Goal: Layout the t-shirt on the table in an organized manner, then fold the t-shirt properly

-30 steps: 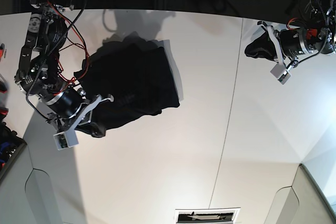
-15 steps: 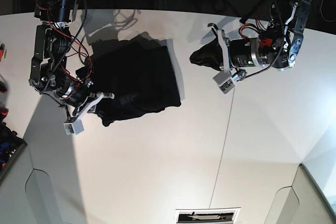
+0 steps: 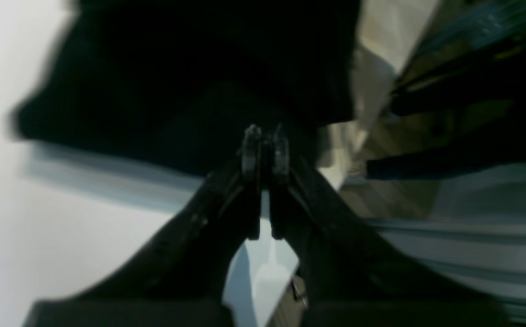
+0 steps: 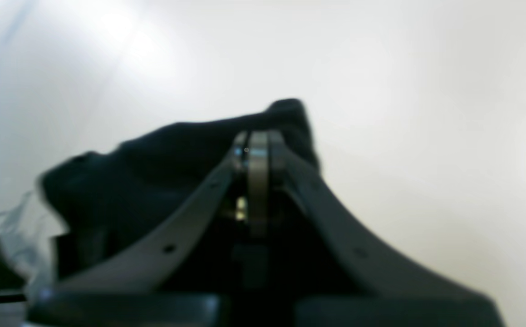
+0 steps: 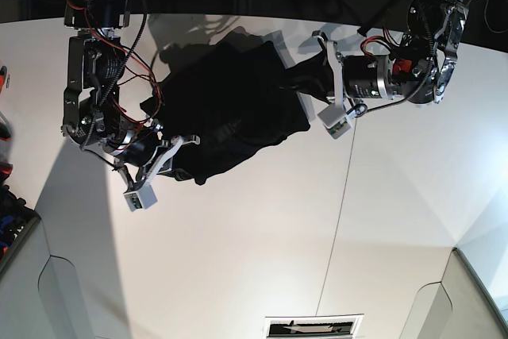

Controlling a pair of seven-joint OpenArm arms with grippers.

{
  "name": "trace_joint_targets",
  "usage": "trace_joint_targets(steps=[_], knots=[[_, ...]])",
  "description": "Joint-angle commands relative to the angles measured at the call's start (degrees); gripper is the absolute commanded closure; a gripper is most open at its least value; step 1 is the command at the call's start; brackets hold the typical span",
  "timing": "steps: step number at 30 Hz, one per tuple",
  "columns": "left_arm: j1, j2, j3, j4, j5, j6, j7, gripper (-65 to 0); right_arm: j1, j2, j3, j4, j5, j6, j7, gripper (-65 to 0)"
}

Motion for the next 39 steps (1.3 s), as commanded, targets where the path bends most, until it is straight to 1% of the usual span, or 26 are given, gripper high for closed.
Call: trace_joint_targets(steps=[1, 4, 8, 12, 16, 18, 24, 30, 36, 39], knots=[[-0.61, -0.42, 1.27, 1.05, -1.36, -0.52, -0.83, -2.6, 1.77, 0.15, 0.11, 1.07, -0.13, 0.63, 1.97, 0.0], [-0.61, -0.15, 6.49, 1.05, 0.35, -0.52, -0.98, -2.6, 2.8, 0.15, 0.09, 0.46, -1.99, 0.63, 2.86, 0.0], [-0.61, -0.11, 10.64, 1.01, 7.06, -0.52, -4.0, -2.6, 3.72, 0.15, -0.59, -2.23, -3.08, 0.66, 3.56, 0.0], [-0.68, -0.13, 10.88, 0.98, 10.4, -0.52, -4.79, -2.6, 3.41, 0.17, -1.88, -3.76, -3.48, 0.66, 3.3, 0.0], [-1.14, -0.15, 10.84, -0.59, 18.12, -0.52, -8.33, -2.6, 3.41, 0.79, -1.99, -3.74, -2.47, 0.66, 1.57, 0.0], [-1.77, -0.17, 10.78, -2.62, 20.06, -0.52, -9.33, -2.6, 3.39, 1.75, -1.99, -3.74, -0.96, 0.66, 0.46, 0.0], [-7.3, -0.15, 8.87, -10.36, 20.11, -0.52, -11.85, -2.6, 3.23, 4.46, -1.92, -3.56, 3.32, 0.68, -2.67, 0.0], [-15.61, 0.22, 7.74, -17.81, 20.09, -0.52, -13.16, -2.6, -0.66, 5.09, -1.92, -0.87, 5.07, 0.68, -3.21, 0.0], [-23.96, 4.11, 7.74, -27.85, 20.11, -0.52, -13.86, -2.6, -6.54, 4.9, -1.95, 4.33, 10.38, 0.76, -3.72, 0.0], [-27.34, 5.92, 7.74, -32.13, 20.15, -0.52, -14.51, -2.6, -10.1, 3.76, -1.95, 7.41, 10.88, 1.09, -3.98, 0.0]])
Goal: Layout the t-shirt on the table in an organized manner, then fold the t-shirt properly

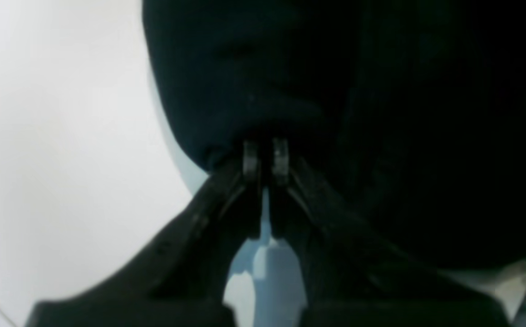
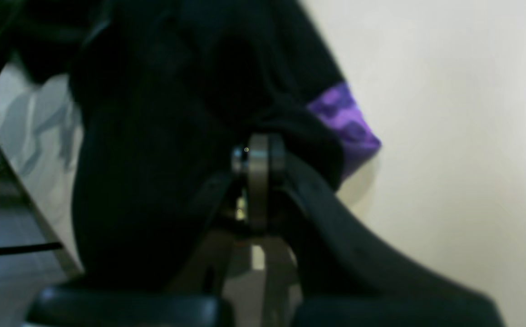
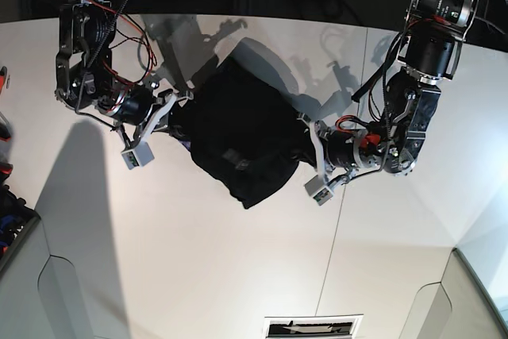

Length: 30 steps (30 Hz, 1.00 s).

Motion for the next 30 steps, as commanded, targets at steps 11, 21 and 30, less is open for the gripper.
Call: trace_joint_targets(steps=[11, 21, 30], knots=[[-8.5, 0.33, -0.24, -1.2, -7.3, -0.14, 0.87, -2.6, -4.96, -4.24, 0.31, 6.23, 1.42, 1.03, 0.09, 0.0], [-9.2, -5.51, -7.63, 4.04, -19.28, -0.14, 8.24, -2.6, -4.35, -3.61, 6.62, 9.35, 0.33, 1.03, 0.13, 0.0], [-2.47, -11.67, -8.85, 8.63, -23.96, -0.14, 11.85, -2.6, -4.37, -0.74, 10.56, 9.29, -1.29, 1.01, 1.25, 0.0]])
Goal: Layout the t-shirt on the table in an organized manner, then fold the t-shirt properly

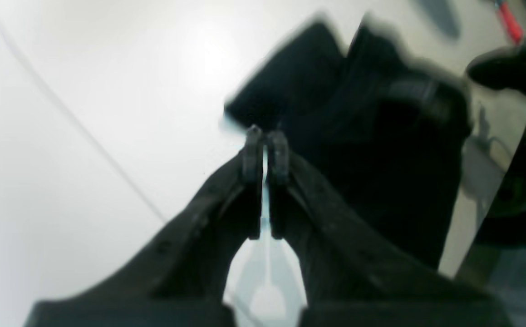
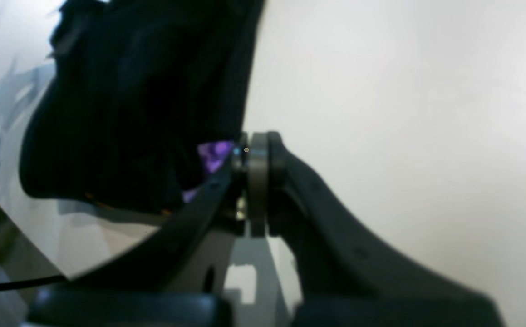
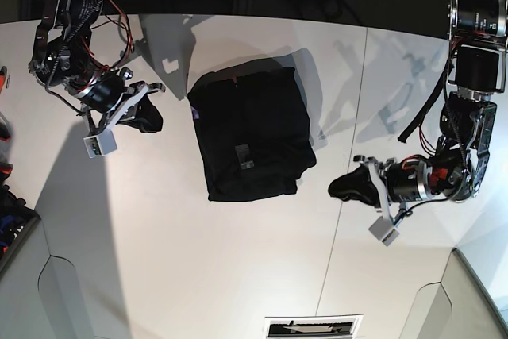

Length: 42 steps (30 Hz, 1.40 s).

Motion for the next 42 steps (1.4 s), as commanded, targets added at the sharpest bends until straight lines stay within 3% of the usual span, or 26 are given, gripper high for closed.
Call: trace_joint_targets(steps=[1, 9, 16, 23, 29, 34, 37, 42], knots=[[-0.42, -0.85, -0.74, 1.66, -1.36, -0.3, -0.9, -2.6, 0.9, 0.35, 0.0, 0.96, 1.18, 0.5, 1.31, 0.0], [11.1, -4.79, -4.85, 7.78, -1.36, -0.3, -0.02, -2.6, -0.87, 1.53, -0.04, 0.94, 2.03, 0.37, -0.61, 0.0], [27.58, -8.11, -14.62, 17.68, -1.36, -0.3, 0.0, -2.6, -6.54, 3.96, 0.42, 2.99, 4.02, 0.39, -0.63, 0.0], [45.2, -6.16, -22.95, 27.52, 0.35, -0.3, -0.02, -2.6, -16.68, 4.15, 3.04, 11.39, 5.4, 0.39, -1.79, 0.0], [60.5, 0.2, -28.61, 35.76, 2.91, -0.3, -0.09, -2.6, -27.04, 5.49, 3.43, 15.19, 12.76, 0.9, -8.74, 0.0], [68.78, 3.17, -26.93, 36.7, 12.41, -0.3, -0.2, -2.6, -35.87, 8.66, 3.43, 15.1, 12.94, 1.03, -8.72, 0.0], [71.32, 2.27, -23.41, 33.81, 17.79, -0.3, -0.24, -2.6, -40.57, 8.68, 3.43, 14.86, 12.74, 1.03, -8.76, 0.0], [71.19, -0.68, -13.75, 25.57, 20.48, -0.3, -0.87, -2.6, -45.4, 8.55, 2.6, 12.09, 11.72, 1.03, -8.79, 0.0]])
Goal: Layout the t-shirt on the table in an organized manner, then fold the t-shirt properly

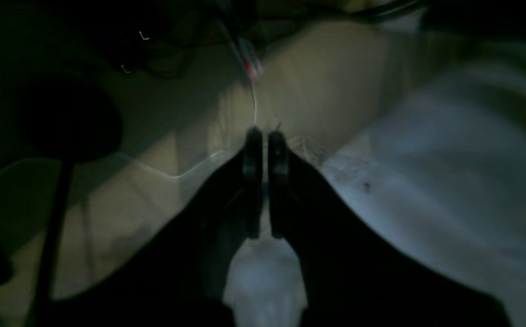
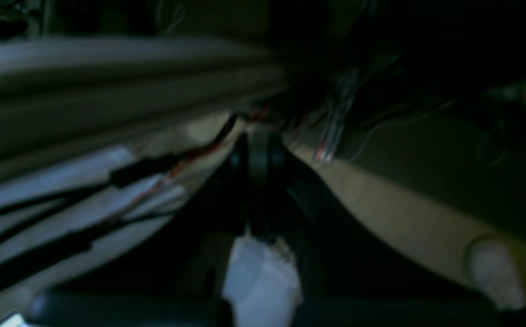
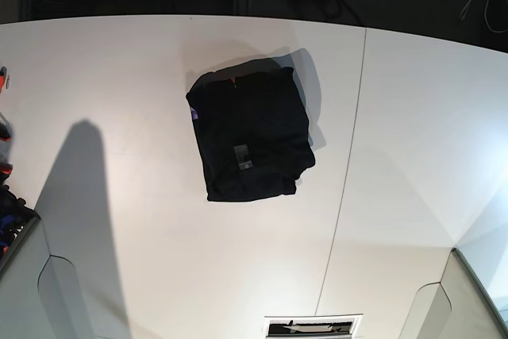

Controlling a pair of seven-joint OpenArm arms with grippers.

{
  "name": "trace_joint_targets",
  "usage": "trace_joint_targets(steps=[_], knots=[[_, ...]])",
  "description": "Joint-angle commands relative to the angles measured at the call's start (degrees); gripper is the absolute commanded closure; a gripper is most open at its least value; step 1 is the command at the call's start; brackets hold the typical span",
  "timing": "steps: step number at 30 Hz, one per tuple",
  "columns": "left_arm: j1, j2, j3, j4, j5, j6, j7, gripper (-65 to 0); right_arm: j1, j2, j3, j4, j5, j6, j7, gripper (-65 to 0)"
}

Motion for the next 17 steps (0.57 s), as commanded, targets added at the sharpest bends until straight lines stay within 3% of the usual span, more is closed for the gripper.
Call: trace_joint_targets(steps=[1, 4, 9, 13, 17], knots=[[0.57, -0.17, 1.77, -1.55, 0.87, -0.47, -0.39, -2.6, -0.63, 0.57, -0.42, -0.35, -1.31, 0.22, 0.15, 0.0], [-1.95, -0.09, 8.74, -8.52, 6.23, 0.24, -4.17, -2.6, -0.26, 0.57, -2.82, -4.63, -7.3, -0.81, -1.29, 0.0], [-11.85, 4.2, 20.81, -23.3, 16.81, 8.46, -5.7, -2.3, 2.58, 0.59, -6.73, -16.24, -13.22, -2.47, -1.25, 0.0], [-21.31, 9.66, 28.46, -37.73, 21.16, 15.17, -9.4, -2.3, 9.79, 0.57, -9.46, -30.53, -16.15, -5.07, -1.25, 0.0], [-30.51, 15.41, 32.44, -52.37, 22.56, 15.08, -12.74, -2.3, 18.88, 0.39, -11.63, -44.89, -16.52, -5.44, -1.05, 0.0]])
